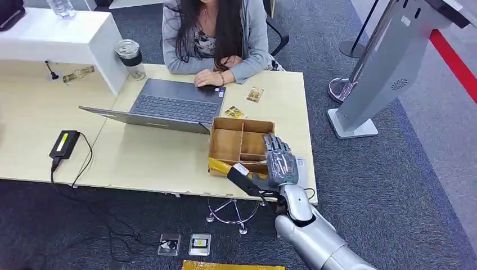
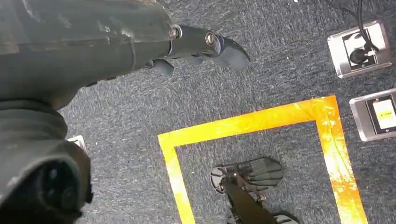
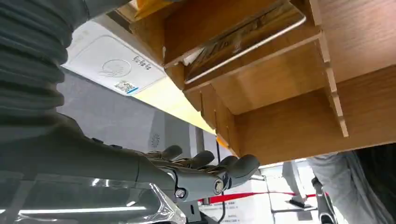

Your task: Pass the card to the sensor for recognition and then transmit it.

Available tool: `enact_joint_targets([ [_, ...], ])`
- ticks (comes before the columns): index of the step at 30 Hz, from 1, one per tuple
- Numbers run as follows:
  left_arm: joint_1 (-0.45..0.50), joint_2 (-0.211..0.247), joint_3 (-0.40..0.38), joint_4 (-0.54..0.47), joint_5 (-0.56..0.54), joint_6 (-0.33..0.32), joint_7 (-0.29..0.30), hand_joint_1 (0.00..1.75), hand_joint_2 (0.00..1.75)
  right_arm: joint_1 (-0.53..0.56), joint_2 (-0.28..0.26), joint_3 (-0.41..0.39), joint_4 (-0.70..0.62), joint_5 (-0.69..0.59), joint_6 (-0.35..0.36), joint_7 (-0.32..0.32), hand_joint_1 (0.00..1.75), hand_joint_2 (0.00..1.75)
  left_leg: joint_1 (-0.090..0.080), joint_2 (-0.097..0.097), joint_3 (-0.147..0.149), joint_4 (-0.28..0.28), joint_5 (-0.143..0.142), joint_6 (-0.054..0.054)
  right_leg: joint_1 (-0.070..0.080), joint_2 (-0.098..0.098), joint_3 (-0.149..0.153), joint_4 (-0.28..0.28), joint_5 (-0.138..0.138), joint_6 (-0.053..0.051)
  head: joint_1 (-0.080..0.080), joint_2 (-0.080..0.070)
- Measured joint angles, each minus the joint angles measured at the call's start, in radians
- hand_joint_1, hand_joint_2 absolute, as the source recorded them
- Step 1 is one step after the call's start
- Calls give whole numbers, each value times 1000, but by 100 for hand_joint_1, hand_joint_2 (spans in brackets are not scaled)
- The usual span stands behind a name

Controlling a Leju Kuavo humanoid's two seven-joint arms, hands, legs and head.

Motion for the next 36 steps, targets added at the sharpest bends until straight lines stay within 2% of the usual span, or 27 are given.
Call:
enact_joint_targets([
  [9,0,0,1,0,1,-1,0,0,0,-17,17,3,34,-4,3,0,0,175,0,0,0,0,0,0,0,0,0,0,0,0,0,0],
  [27,2,0,2,0,9,-2,3,0,0,-21,17,17,52,-18,32,14,0,175,0,0,0,0,0,0,0,0,0,0,0,0,0,0],
  [28,2,0,2,0,9,-2,4,0,0,-21,17,17,52,-20,32,14,23,175,0,0,0,0,0,0,0,0,0,0,0,0,0,0],
  [29,2,0,2,0,9,-2,4,0,0,-21,17,17,52,-25,33,14,161,175,0,0,0,0,0,0,0,0,0,0,0,0,0,0],
  [30,2,0,2,0,9,-2,4,0,0,-21,17,17,52,-28,34,14,161,175,0,0,0,0,0,0,0,0,0,0,0,0,0,0],
  [31,2,0,2,0,9,-2,4,0,0,-20,17,17,52,-32,34,13,175,175,0,0,0,0,0,0,0,0,0,0,0,0,0,0],
  [36,2,0,2,0,8,-3,5,0,0,-20,17,18,50,-52,33,2,175,175,0,0,0,0,0,0,0,0,0,0,0,0,0,0],
])
